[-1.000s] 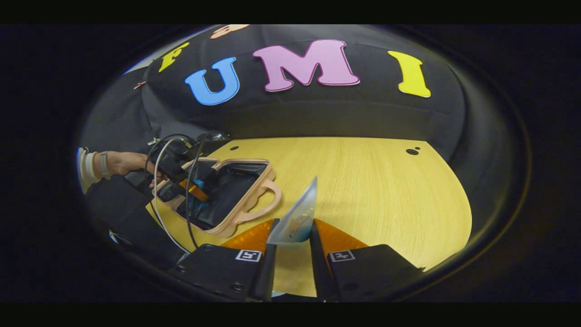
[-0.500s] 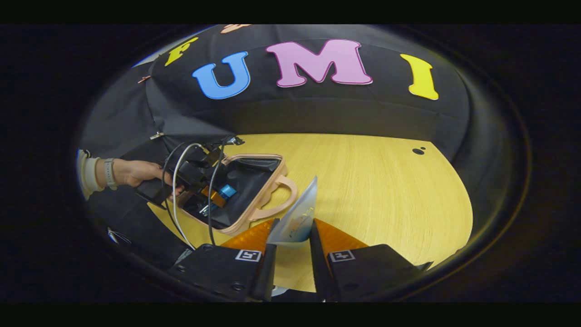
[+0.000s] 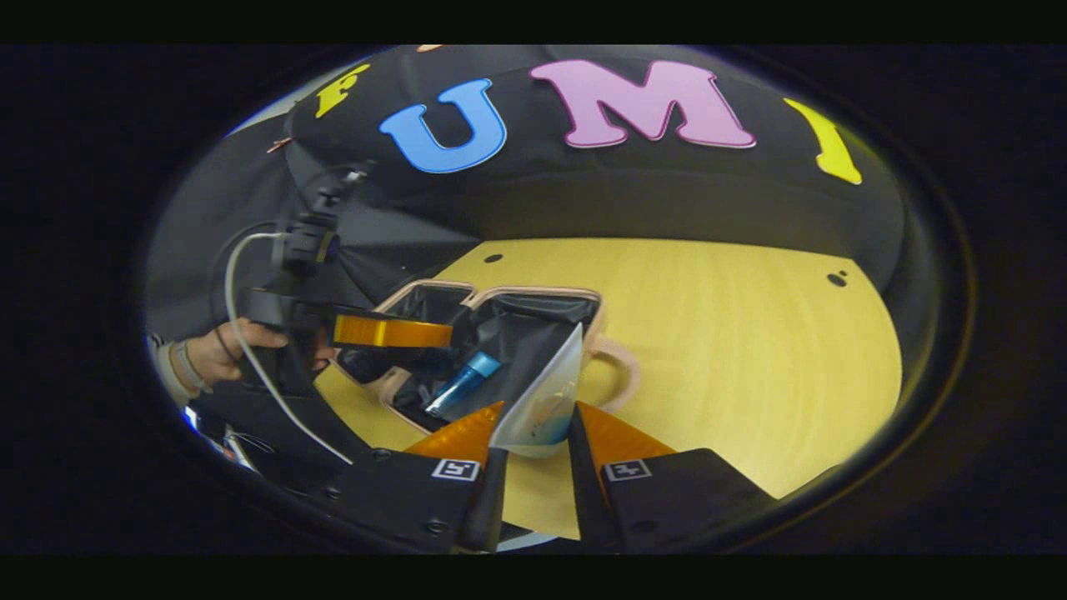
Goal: First open the suitcase, pack the skin care products into it, and then close the suitcase.
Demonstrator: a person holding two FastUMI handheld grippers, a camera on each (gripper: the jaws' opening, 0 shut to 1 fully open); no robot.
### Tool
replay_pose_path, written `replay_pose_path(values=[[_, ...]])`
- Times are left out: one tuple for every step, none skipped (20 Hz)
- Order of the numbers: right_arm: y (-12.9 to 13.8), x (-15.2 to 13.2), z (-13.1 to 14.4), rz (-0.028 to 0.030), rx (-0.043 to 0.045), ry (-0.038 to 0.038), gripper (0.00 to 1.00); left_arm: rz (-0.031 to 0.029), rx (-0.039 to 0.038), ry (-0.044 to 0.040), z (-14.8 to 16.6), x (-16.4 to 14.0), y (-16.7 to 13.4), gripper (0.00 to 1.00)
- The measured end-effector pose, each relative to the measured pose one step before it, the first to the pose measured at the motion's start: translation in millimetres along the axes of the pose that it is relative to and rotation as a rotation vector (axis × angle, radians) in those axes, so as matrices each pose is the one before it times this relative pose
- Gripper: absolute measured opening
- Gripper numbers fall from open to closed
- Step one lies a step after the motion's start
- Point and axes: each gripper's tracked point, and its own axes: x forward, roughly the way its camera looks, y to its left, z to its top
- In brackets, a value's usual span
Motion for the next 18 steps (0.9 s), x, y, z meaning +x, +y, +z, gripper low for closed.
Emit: replay_pose_path(values=[[8.57,14.16,-3.85,0.01098,0.01161,0.04194,0.39,0.00926,0.00618,-0.02350,3.14,-15.95,14.01,0.90],[8.18,15.45,-4.85,0.00456,0.00783,0.04547,0.39,0.01262,0.00317,-0.02130,3.66,-16.39,14.92,0.90],[5.18,12.86,-4.06,-0.00171,-0.00182,0.04044,0.39,0.01217,-0.00387,-0.01197,0.41,-16.61,17.48,0.90],[4.63,14.40,-7.25,-0.00291,-0.00201,0.04437,0.39,0.00483,-0.01175,-0.01440,-2.78,-14.22,15.72,0.90],[4.39,17.23,-6.52,-0.00737,0.00492,0.05230,0.39,0.00767,-0.01819,-0.01861,-3.12,-11.89,15.30,0.90],[4.09,19.46,-6.77,-0.00853,0.01734,0.06409,0.39,0.01102,-0.02234,-0.01460,-4.33,-7.77,17.32,0.90],[0.54,18.59,-4.39,-0.02000,0.02557,0.06186,0.39,0.02009,-0.02867,-0.00499,-4.65,-8.58,19.86,0.90],[-2.22,16.61,-7.80,-0.03472,0.01983,0.07209,0.39,0.02569,-0.03260,-0.00339,-5.90,-7.02,20.65,0.90],[-5.87,10.75,-5.00,-0.04618,0.02419,0.06275,0.40,0.02499,-0.03720,-0.00498,-3.18,-4.55,19.46,0.90],[-6.02,8.67,0.16,-0.04369,0.01917,0.03917,0.40,0.02026,-0.03927,0.00359,-6.06,-5.83,20.72,0.91],[-5.20,6.91,-6.38,-0.03441,0.02028,0.05766,0.40,0.02386,-0.03715,-0.00117,-3.29,-4.20,20.64,0.91],[0.73,-0.86,-3.75,-0.00835,0.03724,0.03494,0.39,0.01812,-0.03514,-0.00378,-2.47,-2.20,19.49,0.92],[-2.60,6.95,0.37,-0.02526,0.03292,0.02003,0.40,0.01243,-0.03467,0.00768,-2.71,-1.74,16.37,0.92],[-5.36,7.15,-3.57,-0.02795,0.01050,0.02759,0.39,0.01343,-0.02676,0.00783,-3.05,-1.72,14.90,0.91],[-2.00,5.46,-5.12,-0.01684,0.00738,0.04063,0.39,0.01731,-0.01623,0.00403,0.43,0.47,16.11,0.92],[0.23,5.36,5.84,-0.00840,0.02060,-0.00812,0.46,0.02080,-0.01069,0.00061,3.07,2.08,14.70,0.92],[3.68,1.00,4.43,0.00917,0.02212,-0.00931,0.41,0.01706,-0.00876,-0.00058,5.09,2.31,13.06,0.92],[8.47,-2.85,1.33,0.03797,0.01881,-0.00417,0.50,0.01040,-0.00827,0.00118,3.38,1.81,12.21,0.92]])
